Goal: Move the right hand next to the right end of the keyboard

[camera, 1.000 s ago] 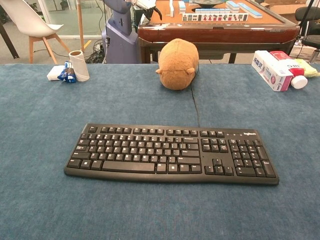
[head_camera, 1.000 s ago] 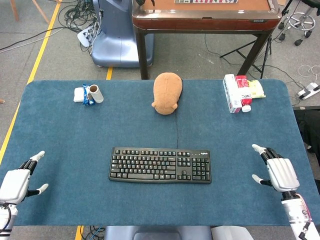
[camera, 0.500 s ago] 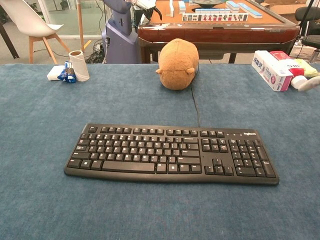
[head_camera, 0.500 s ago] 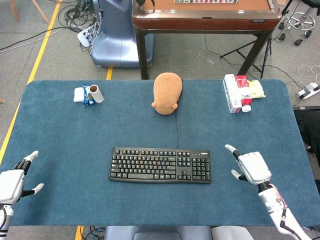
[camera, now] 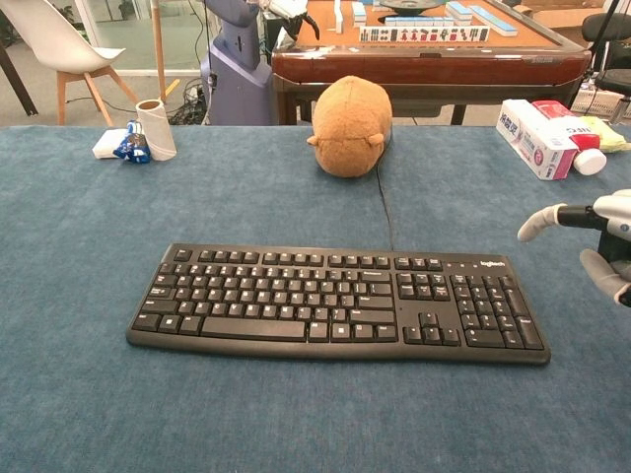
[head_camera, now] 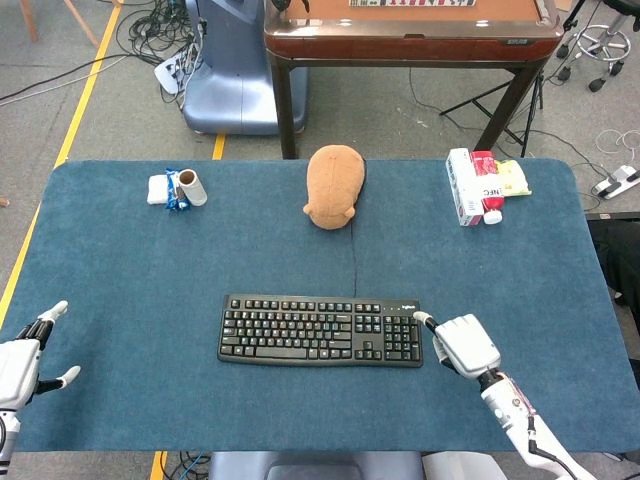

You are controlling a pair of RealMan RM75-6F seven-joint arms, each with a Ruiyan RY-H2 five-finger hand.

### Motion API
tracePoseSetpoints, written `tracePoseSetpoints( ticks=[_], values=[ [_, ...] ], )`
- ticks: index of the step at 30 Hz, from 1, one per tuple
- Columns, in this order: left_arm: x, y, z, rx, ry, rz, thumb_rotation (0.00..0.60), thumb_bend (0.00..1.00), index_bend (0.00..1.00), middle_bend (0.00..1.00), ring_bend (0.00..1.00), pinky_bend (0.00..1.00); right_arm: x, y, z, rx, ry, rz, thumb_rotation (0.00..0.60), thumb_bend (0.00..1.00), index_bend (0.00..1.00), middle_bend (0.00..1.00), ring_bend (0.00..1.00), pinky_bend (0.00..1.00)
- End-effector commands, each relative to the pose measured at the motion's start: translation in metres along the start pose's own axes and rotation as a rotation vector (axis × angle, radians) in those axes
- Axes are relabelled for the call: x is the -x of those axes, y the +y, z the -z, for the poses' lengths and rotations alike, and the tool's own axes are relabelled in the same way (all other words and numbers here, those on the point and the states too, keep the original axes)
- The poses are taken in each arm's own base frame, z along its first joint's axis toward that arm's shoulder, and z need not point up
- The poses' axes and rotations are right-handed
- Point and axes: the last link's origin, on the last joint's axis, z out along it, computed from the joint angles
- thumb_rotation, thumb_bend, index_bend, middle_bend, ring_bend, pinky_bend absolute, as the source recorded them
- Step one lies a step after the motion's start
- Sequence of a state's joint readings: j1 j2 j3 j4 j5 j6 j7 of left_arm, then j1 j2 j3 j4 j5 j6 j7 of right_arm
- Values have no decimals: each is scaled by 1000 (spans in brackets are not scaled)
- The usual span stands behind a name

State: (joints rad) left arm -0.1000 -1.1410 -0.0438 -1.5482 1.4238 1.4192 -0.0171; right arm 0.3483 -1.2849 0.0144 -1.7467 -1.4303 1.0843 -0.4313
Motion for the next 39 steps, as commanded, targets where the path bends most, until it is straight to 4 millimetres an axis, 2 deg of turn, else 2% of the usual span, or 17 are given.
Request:
tracePoseSetpoints(
  ticks=[1,21,39],
  values=[
    [0,0,0,0,1,0,600,130,99,180,262,559,5,-3,2,-5,-16,7,600,829,241,1000,978,1000],
    [-1,0,1,-2,-1,2,600,130,99,180,262,559,31,1,1,25,-101,18,600,842,248,1000,982,1000],
    [-1,0,1,-5,-1,4,600,130,99,179,262,560,41,4,-5,39,-125,17,600,842,248,1000,983,1000]
  ],
)
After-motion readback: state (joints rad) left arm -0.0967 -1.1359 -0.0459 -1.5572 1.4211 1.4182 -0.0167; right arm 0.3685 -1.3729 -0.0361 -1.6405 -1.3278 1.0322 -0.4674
